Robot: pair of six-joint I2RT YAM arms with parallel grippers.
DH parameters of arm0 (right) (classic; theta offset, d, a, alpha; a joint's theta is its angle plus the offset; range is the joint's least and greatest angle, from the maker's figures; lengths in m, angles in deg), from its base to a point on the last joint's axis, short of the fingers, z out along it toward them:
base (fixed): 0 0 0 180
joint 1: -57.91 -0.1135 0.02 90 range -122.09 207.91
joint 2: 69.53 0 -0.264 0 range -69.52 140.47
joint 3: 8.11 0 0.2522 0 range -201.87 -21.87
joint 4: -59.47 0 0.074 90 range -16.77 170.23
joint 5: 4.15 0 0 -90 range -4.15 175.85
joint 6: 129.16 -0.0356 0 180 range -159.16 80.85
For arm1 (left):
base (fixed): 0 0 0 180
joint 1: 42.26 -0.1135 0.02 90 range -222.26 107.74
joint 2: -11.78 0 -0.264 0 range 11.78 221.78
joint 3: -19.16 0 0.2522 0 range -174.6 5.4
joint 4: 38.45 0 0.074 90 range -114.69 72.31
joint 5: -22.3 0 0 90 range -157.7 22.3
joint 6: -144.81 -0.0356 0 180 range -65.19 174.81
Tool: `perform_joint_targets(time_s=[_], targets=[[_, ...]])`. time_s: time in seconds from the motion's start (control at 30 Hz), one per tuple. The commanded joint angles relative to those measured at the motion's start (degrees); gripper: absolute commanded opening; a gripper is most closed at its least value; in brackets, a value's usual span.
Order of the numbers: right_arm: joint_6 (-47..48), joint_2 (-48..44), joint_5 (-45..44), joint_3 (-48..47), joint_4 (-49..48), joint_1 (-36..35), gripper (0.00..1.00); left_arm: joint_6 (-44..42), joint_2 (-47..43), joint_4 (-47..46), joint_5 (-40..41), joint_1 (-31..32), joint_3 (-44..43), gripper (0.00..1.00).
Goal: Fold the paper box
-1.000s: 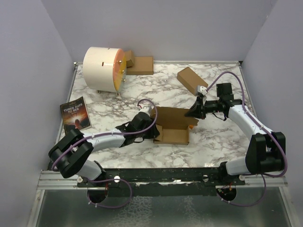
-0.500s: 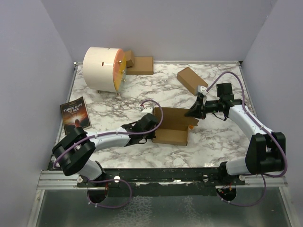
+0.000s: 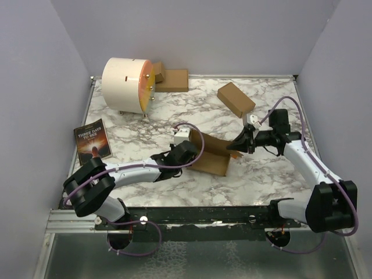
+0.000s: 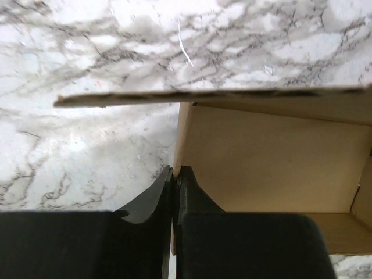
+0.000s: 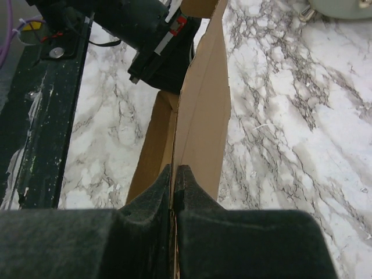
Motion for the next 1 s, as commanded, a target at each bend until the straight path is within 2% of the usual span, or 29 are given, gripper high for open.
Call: perform_joint_targets(time_s=[0.0, 0.2, 0.33, 0.53, 0.8, 0.97], targets=[[-8.1, -5.1, 3.6, 1.0, -10.8, -3.5, 0.01, -9.0, -2.7, -8.5, 6.2, 1.9, 2.5, 0.01], [-20.0, -7.3, -0.5, 1.1, -19.7, -4.0, 0.01, -20.8, -4.6, -21.7, 8.1, 1.9, 6.7, 0.0], [-32.0, -6.8, -2.5, 0.9, -26.7, -4.0, 0.01, -25.6, -3.3, -24.9, 7.3, 1.9, 6.5, 0.0], [-42.6, -6.1, -7.4, 0.0, -29.6, -4.0, 0.01, -27.0, -3.0, -27.4, 7.7, 1.9, 7.3, 0.0], [-51.0, -6.3, -16.3, -2.0, -28.9, -3.9, 0.01, -29.4, -6.9, -31.1, 7.6, 1.8, 11.4, 0.0], [-53.6, -6.2, -15.3, -3.1, -28.9, -3.9, 0.01, -30.7, -8.5, -31.9, 7.3, 1.3, 12.9, 0.0]])
